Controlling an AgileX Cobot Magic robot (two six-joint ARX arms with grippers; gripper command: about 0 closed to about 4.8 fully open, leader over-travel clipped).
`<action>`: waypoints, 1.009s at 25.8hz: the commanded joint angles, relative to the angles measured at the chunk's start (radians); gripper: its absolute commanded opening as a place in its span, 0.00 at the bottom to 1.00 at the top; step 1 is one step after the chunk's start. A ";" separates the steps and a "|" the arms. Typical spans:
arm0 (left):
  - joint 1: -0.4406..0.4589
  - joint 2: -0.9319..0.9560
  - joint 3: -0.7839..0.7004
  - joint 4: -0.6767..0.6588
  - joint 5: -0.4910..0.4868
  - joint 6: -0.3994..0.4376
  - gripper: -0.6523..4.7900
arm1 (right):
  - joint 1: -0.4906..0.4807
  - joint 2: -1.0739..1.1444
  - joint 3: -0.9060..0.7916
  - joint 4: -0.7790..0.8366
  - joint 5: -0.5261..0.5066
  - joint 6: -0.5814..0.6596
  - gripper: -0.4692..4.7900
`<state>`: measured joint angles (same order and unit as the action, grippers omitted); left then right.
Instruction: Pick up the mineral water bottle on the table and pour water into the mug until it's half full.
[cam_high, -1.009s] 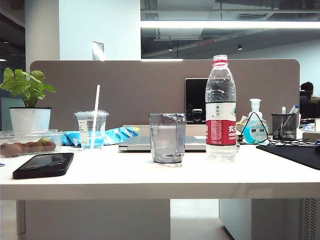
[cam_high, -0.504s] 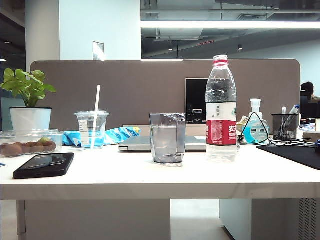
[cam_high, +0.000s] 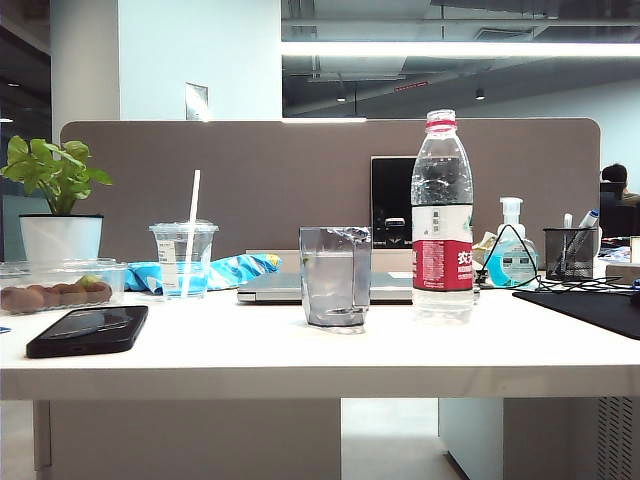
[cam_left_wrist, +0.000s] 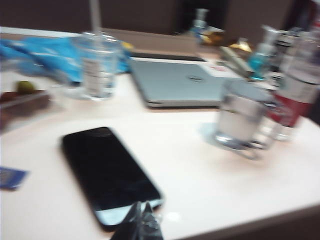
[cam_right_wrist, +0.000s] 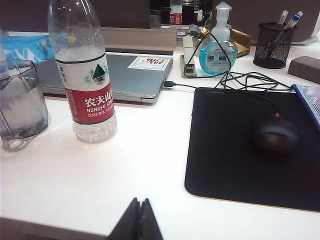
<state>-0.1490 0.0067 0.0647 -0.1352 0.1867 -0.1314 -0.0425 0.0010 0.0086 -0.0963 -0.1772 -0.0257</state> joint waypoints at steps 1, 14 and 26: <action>0.003 0.001 -0.047 0.090 -0.063 0.000 0.12 | -0.001 0.000 -0.008 0.010 -0.001 -0.001 0.08; 0.133 0.001 -0.056 0.068 -0.111 0.043 0.12 | -0.001 0.000 -0.008 0.011 -0.001 -0.001 0.08; 0.135 0.001 -0.056 0.058 -0.071 0.038 0.12 | 0.000 0.000 -0.008 0.010 -0.001 -0.001 0.08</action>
<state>-0.0154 0.0071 0.0036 -0.0864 0.1120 -0.0906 -0.0425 0.0010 0.0086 -0.0963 -0.1772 -0.0261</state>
